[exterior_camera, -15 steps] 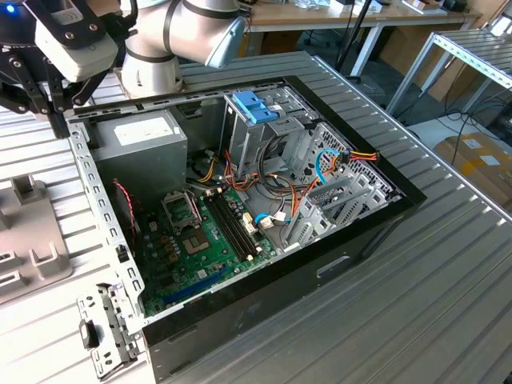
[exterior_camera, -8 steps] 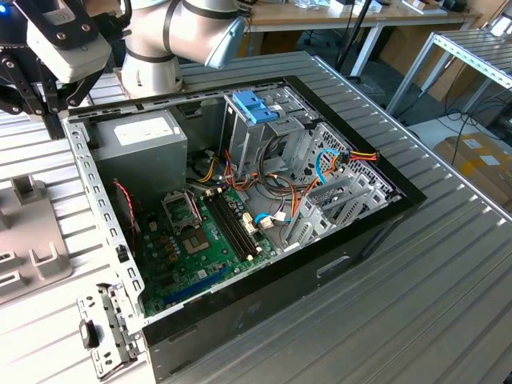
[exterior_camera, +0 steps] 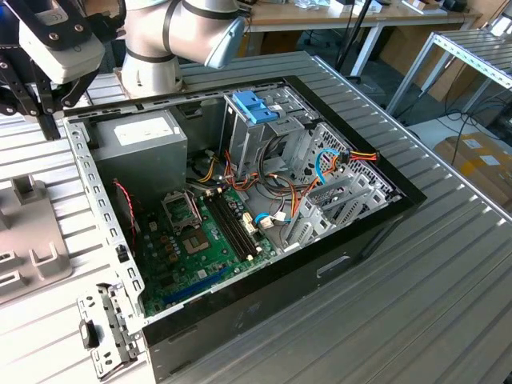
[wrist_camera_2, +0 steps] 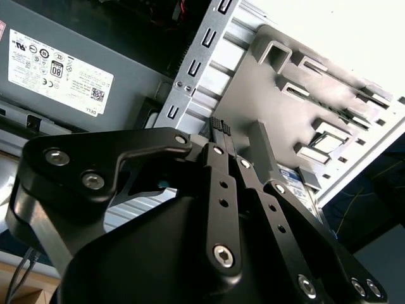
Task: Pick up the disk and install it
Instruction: 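Reach for the disk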
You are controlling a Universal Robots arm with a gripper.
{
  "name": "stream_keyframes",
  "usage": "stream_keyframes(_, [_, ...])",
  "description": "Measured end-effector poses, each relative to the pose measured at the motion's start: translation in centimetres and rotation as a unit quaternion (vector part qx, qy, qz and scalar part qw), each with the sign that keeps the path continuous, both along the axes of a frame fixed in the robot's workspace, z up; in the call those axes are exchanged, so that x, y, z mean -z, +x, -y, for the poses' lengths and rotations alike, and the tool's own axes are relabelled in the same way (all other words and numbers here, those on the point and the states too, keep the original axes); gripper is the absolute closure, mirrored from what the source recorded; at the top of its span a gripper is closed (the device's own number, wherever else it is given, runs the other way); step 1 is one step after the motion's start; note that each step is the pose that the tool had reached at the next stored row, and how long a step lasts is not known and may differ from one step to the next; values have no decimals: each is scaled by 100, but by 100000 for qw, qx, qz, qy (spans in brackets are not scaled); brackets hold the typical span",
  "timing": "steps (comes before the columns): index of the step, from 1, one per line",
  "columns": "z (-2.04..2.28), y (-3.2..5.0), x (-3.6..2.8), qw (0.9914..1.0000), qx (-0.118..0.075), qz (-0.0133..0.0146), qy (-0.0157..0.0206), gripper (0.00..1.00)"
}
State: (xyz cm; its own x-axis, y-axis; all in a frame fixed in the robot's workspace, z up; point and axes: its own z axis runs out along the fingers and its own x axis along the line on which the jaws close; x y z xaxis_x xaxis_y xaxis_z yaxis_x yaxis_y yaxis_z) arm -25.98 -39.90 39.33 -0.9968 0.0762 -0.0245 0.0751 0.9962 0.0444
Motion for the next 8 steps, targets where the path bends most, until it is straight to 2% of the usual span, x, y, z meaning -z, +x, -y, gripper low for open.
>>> stream_keyframes(8, [0,-70,0,100000,2,0,-2,89])
